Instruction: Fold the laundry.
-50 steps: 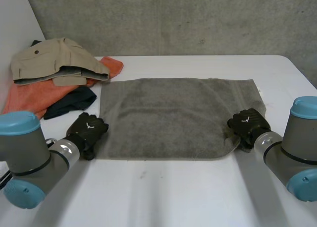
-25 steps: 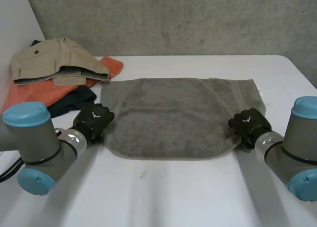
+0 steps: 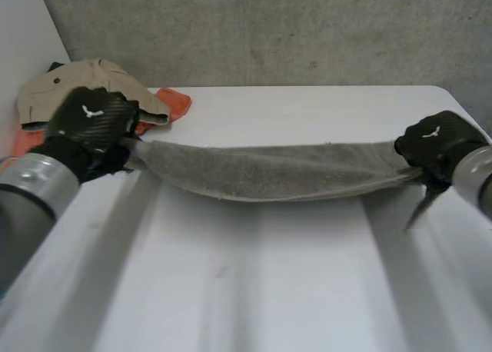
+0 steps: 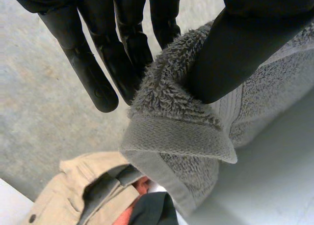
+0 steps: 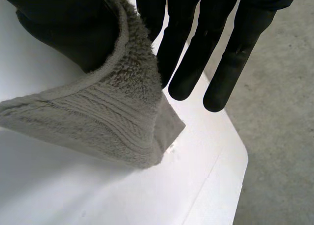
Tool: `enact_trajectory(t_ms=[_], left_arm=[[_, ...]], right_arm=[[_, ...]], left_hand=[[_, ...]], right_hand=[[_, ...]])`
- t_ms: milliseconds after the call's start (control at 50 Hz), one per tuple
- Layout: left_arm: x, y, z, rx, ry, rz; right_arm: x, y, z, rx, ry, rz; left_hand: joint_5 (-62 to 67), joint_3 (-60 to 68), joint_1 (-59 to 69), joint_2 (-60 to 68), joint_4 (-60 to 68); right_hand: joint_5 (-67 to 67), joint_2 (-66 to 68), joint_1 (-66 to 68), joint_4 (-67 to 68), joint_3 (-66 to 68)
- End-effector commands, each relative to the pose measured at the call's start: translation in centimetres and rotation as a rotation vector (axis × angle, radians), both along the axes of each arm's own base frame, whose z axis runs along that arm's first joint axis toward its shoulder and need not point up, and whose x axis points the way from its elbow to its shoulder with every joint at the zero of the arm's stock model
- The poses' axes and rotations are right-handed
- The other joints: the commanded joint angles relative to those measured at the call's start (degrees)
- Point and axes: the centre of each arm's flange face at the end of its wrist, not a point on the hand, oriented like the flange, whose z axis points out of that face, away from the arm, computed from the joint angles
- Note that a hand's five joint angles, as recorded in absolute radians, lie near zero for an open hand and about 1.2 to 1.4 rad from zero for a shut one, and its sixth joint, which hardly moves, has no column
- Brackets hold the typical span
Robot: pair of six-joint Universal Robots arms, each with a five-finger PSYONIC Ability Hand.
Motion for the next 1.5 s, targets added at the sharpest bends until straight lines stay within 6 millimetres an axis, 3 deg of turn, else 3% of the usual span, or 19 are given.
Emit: enact_trajectory(t_ms=[20, 120, 240, 300, 320, 340, 400, 480, 540, 600, 760, 1000, 1080, 1100, 1180, 1260, 1300, 1380, 1500], left_arm=[[0.5, 1.6, -0.6, 0.145, -0.046, 0.001], [-0.4, -0.6, -5.6, 0.309, -0.098, -0.006], [-4.2, -5.2, -7.1, 0.27, -0.107, -0.027], [-6.2, -8.8, -3.5, 0.089, -0.032, 0.02], [-6.6, -9.6, -2.1, 0.026, -0.003, 0.031], [-7.3, -10.8, 1.3, -0.114, 0.071, 0.047], [-7.6, -12.5, 7.1, -0.384, 0.251, 0.07], [-7.2, -13.0, 12.1, -0.642, 0.464, 0.082], [-6.6, -13.0, 13.0, -0.671, 0.486, 0.111], [-6.3, -12.9, 12.6, -0.625, 0.466, 0.128], [-6.4, -13.0, 6.2, -0.397, 0.352, 0.145], [-6.2, -11.0, -6.7, -0.054, 0.17, 0.119], [-5.8, -9.9, -9.5, 0.024, 0.126, 0.113], [-5.6, -9.6, -10.1, 0.044, 0.116, 0.116], [-5.3, -8.8, -10.7, 0.069, 0.104, 0.116], [-5.0, -8.1, -10.1, 0.066, 0.105, 0.116], [-4.8, -7.7, -9.7, 0.062, 0.107, 0.115], [-4.4, -6.6, -9.5, 0.075, 0.1, 0.108], [-3.6, -4.0, -9.5, 0.128, 0.07, 0.083]], right_arm=[[-1.1, 1.5, 1.7, 0.144, 0.088, 0.033], [-0.8, -0.3, -2.1, 0.239, 0.169, 0.068], [-0.1, -5.7, -3.6, 0.127, 0.184, 0.002], [0.2, -8.4, -1.5, -0.038, 0.155, -0.06], [0.5, -10.2, 0.9, -0.181, 0.108, -0.102], [0.6, -10.9, 2.1, -0.252, 0.077, -0.119], [1.1, -13.3, 7.0, -0.542, -0.09, -0.161], [1.2, -14.4, 10.9, -0.828, -0.282, -0.147], [1.2, -13.1, 14.2, -0.979, -0.346, -0.105], [1.3, -12.0, 15.2, -0.989, -0.343, -0.061], [2.0, -12.6, 8.9, -0.699, -0.273, -0.019], [1.5, -12.9, -6.2, -0.201, -0.182, -0.013], [0.5, -12.8, -10.4, -0.087, -0.159, -0.052], [0.1, -12.8, -11.5, -0.056, -0.153, -0.067], [-1.7, -13.1, -12.5, -0.016, -0.176, -0.143], [-3.6, -13.5, -12.4, 0.022, -0.273, -0.263], [-4.2, -13.6, -12.3, 0.05, -0.304, -0.297], [-5.1, -12.8, -12.4, 0.159, -0.343, -0.339], [-5.5, -11.4, -13.0, 0.282, -0.344, -0.318]], left_hand=[[14.1, 11.9, 14.0, 11.5, 11.5], [14.1, 11.9, 14.0, 11.5, 11.5], [14.1, 11.9, 14.0, 11.5, 11.5], [14.1, 11.9, 14.0, 11.5, 11.5], [14.1, 11.9, 14.0, 11.5, 11.5], [14.1, 11.9, 14.0, 11.5, 11.5], [14.1, 11.9, 14.0, 11.5, 11.5], [14.1, 11.9, 14.0, 11.5, 11.5], [14.1, 11.9, 14.0, 11.5, 11.5], [14.1, 11.9, 14.0, 11.5, 11.5], [14.1, 11.9, 14.0, 11.5, 11.5], [14.1, 11.9, 14.0, 11.5, 11.5], [14.1, 11.9, 14.0, 11.5, 11.5], [14.1, 11.9, 14.0, 11.5, 11.5], [14.1, 11.9, 14.0, 11.5, 11.5], [14.1, 11.9, 14.0, 11.5, 11.5], [14.1, 11.9, 14.0, 11.5, 11.5], [14.1, 11.9, 14.0, 11.5, 11.5], [14.1, 11.9, 14.0, 11.5, 11.5]], right_hand=[[11.1, 12.6, 14.5, 11.4, 11.7], [11.1, 12.6, 14.5, 11.4, 11.7], [11.1, 12.6, 14.5, 11.4, 11.7], [11.1, 12.6, 14.5, 11.4, 11.7], [11.1, 12.6, 14.5, 11.4, 11.7], [11.1, 12.6, 14.5, 11.4, 11.7], [11.1, 12.6, 14.5, 11.4, 11.7], [10.4, 11.8, 13.7, 10.6, 11.0], [11.1, 12.6, 14.5, 11.4, 11.7], [11.1, 12.6, 14.5, 11.4, 11.7], [11.1, 12.6, 14.5, 11.4, 11.7], [10.5, 12.0, 13.9, 10.8, 11.1], [0.1, 1.6, 3.5, 0.4, 0.7], [-12.4, -10.9, -9.1, -12.1, -11.8], [-32.7, -31.2, -29.3, -32.4, -32.1], [-32.9, -31.4, -29.6, -32.6, -32.3], [-28.5, -27.1, -25.2, -28.3, -27.9], [8.8, 10.2, 12.1, 9.0, 9.4], [11.1, 12.6, 14.5, 11.4, 11.7]])
